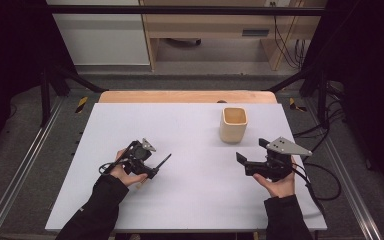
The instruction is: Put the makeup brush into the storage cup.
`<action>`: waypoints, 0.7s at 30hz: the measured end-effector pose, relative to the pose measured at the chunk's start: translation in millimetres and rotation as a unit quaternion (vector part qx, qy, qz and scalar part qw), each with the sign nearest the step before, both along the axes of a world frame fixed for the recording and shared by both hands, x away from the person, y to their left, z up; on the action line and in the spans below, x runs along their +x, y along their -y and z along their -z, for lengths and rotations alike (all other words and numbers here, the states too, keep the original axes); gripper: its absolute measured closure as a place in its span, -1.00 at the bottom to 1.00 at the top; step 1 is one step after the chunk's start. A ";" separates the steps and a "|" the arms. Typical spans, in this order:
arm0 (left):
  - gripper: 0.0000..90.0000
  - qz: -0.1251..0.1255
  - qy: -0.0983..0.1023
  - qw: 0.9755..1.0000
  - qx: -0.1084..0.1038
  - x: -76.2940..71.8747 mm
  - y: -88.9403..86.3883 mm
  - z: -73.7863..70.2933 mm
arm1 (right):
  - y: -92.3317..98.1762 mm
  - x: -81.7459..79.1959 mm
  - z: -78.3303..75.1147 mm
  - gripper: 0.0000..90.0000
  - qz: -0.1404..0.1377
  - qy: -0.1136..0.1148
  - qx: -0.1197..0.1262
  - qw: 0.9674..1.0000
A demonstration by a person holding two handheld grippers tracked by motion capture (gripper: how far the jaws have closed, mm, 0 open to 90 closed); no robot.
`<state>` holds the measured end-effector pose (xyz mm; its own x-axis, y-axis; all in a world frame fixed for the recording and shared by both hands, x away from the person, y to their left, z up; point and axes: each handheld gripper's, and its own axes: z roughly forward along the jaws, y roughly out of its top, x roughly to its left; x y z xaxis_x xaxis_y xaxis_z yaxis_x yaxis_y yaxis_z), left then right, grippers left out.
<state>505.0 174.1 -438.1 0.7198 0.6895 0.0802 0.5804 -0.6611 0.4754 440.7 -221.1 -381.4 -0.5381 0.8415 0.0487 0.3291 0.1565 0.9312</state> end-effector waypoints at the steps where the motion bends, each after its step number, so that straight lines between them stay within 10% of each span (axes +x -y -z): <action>1: -0.18 0.001 -0.005 1.000 0.001 0.4 0.4 1.0 | -0.1 0.1 0.1 -0.82 0.000 0.000 -0.001 1.000; 21: 0.51 0.015 -0.065 0.998 0.011 4.5 3.3 10.8 | -0.5 0.7 0.9 -0.82 -0.001 -0.003 -0.006 1.000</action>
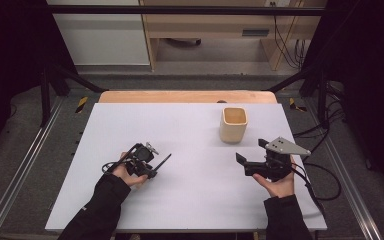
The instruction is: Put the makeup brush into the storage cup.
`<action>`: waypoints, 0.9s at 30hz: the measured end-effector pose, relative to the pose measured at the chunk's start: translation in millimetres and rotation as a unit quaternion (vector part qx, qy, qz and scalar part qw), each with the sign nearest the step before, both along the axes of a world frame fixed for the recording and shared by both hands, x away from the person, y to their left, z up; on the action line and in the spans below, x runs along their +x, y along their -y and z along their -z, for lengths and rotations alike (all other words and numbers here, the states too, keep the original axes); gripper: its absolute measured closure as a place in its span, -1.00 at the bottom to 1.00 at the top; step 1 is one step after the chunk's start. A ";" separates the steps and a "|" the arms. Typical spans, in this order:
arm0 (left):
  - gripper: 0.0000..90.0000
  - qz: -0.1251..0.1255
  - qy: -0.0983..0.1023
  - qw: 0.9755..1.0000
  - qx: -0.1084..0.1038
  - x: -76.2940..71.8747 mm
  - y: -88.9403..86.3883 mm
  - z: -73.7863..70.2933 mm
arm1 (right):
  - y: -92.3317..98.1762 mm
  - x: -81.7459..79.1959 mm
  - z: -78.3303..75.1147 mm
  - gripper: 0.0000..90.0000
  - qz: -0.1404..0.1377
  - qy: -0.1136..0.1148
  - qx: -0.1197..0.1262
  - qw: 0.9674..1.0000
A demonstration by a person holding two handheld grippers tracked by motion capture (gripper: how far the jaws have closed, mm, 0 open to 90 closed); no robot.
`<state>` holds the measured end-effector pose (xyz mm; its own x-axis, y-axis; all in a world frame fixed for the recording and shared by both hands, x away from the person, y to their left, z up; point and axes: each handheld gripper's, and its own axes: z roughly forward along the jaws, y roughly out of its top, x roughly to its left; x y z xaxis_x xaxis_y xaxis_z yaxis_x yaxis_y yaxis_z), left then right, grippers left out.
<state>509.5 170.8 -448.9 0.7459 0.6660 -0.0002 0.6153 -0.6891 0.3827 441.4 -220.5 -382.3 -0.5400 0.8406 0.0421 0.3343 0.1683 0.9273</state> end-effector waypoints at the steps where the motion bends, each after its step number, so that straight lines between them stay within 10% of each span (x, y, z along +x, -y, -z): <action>1: 0.51 -0.001 0.000 1.000 0.001 0.0 0.2 -0.1 | 0.0 0.0 0.0 -0.82 0.000 0.000 0.000 1.000; 27: 0.83 0.004 -0.019 1.000 0.015 1.4 3.0 -1.2 | -0.4 0.7 0.4 -0.85 0.000 -0.003 0.000 1.000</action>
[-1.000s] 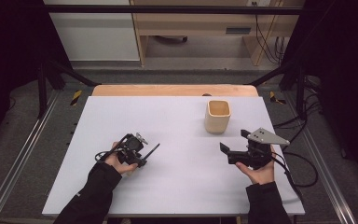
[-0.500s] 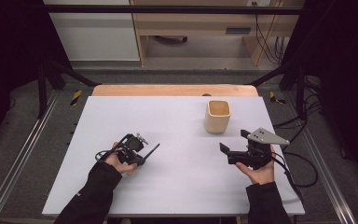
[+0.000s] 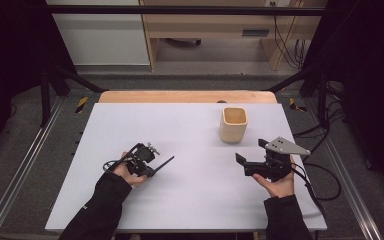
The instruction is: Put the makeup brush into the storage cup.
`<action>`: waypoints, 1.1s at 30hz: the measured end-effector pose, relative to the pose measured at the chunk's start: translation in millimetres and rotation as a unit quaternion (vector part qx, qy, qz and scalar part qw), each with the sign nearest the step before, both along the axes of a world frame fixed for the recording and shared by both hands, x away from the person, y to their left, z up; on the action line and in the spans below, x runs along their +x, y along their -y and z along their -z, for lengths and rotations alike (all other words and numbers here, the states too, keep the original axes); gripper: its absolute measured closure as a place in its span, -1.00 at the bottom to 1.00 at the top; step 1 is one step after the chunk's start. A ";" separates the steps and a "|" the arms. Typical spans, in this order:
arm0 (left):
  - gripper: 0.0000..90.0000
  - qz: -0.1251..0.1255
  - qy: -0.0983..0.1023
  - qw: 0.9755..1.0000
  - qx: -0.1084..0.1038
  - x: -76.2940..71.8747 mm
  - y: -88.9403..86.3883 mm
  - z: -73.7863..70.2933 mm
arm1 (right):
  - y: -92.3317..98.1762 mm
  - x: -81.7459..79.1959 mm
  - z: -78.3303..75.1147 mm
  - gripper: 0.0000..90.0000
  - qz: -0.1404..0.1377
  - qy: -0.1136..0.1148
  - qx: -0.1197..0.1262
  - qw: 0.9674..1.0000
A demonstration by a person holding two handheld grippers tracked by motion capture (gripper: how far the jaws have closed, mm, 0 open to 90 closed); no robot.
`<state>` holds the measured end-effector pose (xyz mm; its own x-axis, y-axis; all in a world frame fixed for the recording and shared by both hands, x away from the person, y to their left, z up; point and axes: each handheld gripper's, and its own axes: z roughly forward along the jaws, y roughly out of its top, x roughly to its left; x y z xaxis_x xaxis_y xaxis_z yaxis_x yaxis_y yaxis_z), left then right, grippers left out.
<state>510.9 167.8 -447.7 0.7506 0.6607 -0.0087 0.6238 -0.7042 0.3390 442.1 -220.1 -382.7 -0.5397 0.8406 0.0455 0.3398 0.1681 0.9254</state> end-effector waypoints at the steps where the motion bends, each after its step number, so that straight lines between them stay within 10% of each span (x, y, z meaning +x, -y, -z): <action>1: 0.83 0.001 0.000 1.000 0.000 0.0 0.1 0.0 | 0.0 0.1 0.0 -0.85 0.000 0.000 0.000 1.000; 12: 0.84 0.024 0.008 1.000 0.009 -0.9 1.1 -0.9 | 0.3 0.0 -0.3 -0.85 0.000 0.000 -0.001 1.000; 33: 0.84 0.038 0.061 0.997 -0.043 -13.4 -3.6 -36.1 | 0.1 -0.1 -0.5 -0.85 -0.004 -0.001 0.000 1.000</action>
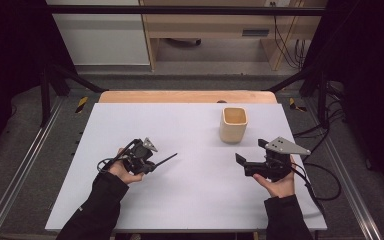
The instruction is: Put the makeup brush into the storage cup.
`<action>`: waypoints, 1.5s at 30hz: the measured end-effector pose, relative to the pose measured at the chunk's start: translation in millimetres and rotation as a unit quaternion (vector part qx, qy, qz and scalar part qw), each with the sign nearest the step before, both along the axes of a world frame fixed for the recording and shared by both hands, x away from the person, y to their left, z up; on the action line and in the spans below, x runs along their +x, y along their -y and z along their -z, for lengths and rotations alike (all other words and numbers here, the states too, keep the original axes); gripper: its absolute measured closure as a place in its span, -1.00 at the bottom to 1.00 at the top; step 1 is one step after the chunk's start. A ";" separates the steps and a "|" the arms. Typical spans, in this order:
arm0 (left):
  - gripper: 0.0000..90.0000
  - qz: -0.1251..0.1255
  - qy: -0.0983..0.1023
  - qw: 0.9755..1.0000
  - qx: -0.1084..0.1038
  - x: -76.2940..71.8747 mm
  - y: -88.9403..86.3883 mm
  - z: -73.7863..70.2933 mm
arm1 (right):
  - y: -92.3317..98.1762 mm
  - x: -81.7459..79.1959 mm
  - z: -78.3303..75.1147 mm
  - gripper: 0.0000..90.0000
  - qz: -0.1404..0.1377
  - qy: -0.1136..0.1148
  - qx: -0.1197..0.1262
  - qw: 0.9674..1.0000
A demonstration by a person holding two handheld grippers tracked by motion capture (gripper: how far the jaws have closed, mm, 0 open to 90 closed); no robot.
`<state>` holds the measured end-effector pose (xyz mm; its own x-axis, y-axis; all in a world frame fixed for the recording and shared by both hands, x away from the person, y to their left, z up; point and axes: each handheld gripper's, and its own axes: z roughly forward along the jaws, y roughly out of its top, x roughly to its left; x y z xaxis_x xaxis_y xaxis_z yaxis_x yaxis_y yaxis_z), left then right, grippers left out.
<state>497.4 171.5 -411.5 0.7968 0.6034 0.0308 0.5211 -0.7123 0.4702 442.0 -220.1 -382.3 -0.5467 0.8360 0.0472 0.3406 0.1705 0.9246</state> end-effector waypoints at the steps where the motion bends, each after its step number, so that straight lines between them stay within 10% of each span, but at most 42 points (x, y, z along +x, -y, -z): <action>1: 0.84 0.000 0.003 1.000 -0.004 -1.0 -0.1 -1.7 | -0.1 -0.1 0.0 -0.85 -0.001 0.000 0.000 1.000; 14: 0.84 0.012 0.047 0.997 -0.068 -20.7 3.6 -17.8 | -11.0 -2.2 -2.2 -0.84 -0.017 0.001 0.006 1.000; 23: 0.84 -0.001 0.076 0.989 -0.125 -33.7 1.2 -18.9 | -24.8 -1.9 -0.8 -0.83 -0.026 -0.008 0.020 0.999; 45: 0.84 0.005 0.086 0.986 -0.144 -42.6 2.2 -22.2 | -48.1 -1.1 1.4 -0.80 -0.054 -0.005 -0.005 0.999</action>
<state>454.9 169.3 -389.3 0.8011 0.5986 -0.0064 0.4098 -0.5407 0.7346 440.8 -172.1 -383.6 -0.6326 0.7731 0.0450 0.3297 0.2163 0.9190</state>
